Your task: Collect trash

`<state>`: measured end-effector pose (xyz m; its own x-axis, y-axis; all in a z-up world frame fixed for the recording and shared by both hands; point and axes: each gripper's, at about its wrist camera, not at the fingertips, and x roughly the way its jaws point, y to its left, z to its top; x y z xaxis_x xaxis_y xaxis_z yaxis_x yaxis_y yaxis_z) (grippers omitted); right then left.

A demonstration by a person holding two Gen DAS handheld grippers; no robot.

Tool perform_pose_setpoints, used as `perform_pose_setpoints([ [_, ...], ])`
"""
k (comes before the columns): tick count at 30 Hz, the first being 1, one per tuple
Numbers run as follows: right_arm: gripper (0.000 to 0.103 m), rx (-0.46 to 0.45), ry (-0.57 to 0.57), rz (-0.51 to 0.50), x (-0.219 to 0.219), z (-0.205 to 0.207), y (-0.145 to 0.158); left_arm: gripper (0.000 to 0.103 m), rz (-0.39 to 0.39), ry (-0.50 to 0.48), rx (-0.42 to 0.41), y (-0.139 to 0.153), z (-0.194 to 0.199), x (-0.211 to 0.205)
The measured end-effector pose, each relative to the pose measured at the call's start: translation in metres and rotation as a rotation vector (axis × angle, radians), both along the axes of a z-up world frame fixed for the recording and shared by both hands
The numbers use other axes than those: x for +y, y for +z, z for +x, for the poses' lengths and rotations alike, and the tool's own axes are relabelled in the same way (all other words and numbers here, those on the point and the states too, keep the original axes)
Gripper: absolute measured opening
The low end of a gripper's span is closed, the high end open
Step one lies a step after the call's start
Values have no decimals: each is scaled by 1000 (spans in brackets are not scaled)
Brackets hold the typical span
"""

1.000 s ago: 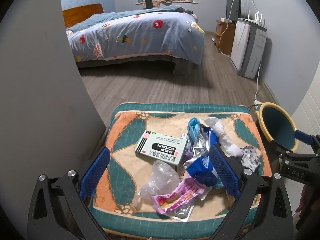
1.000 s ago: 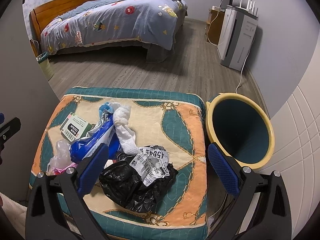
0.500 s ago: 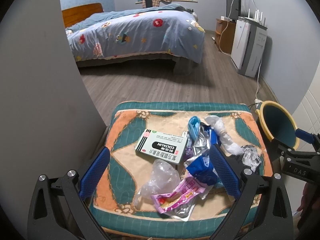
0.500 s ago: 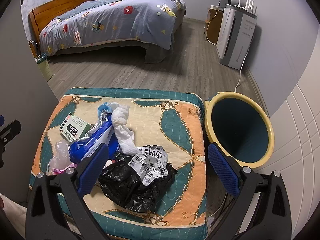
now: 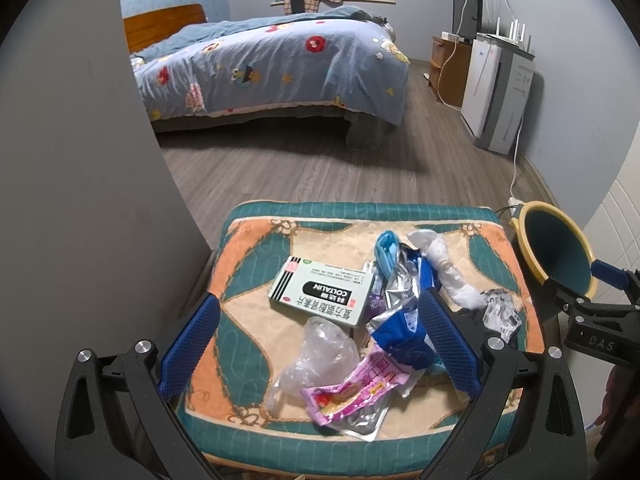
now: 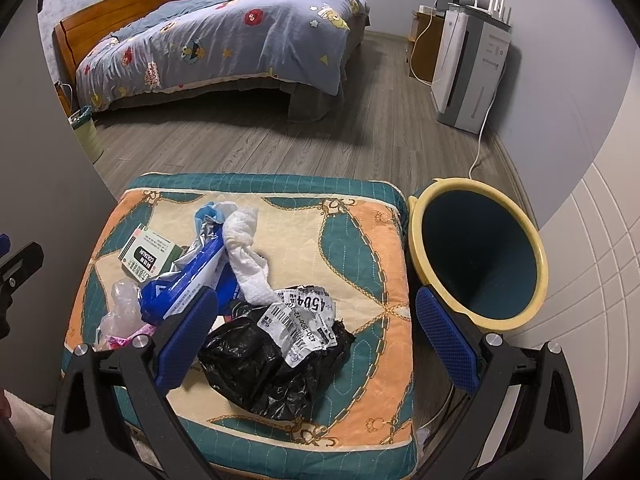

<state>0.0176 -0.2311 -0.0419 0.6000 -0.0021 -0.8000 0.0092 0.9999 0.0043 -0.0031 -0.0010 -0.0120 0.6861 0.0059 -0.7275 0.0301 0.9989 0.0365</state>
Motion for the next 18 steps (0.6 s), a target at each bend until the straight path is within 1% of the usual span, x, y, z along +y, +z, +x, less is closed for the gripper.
perform_pose_setpoints([
  [7,97,-4,-3,-2,-1,-5,5,98,14,-19,0,-12,-8,-4],
  [10,97,2,-12,-4,-3,-4,4,98,16,-24,2,-12,-9,-4],
  [12,97,7,-20,2,-5,-4,3,98,19,-29,6,-6,-5,-5],
  [18,97,17,-28,9,-8,-2,-1,98,-16,-49,31,-2,0,-8],
])
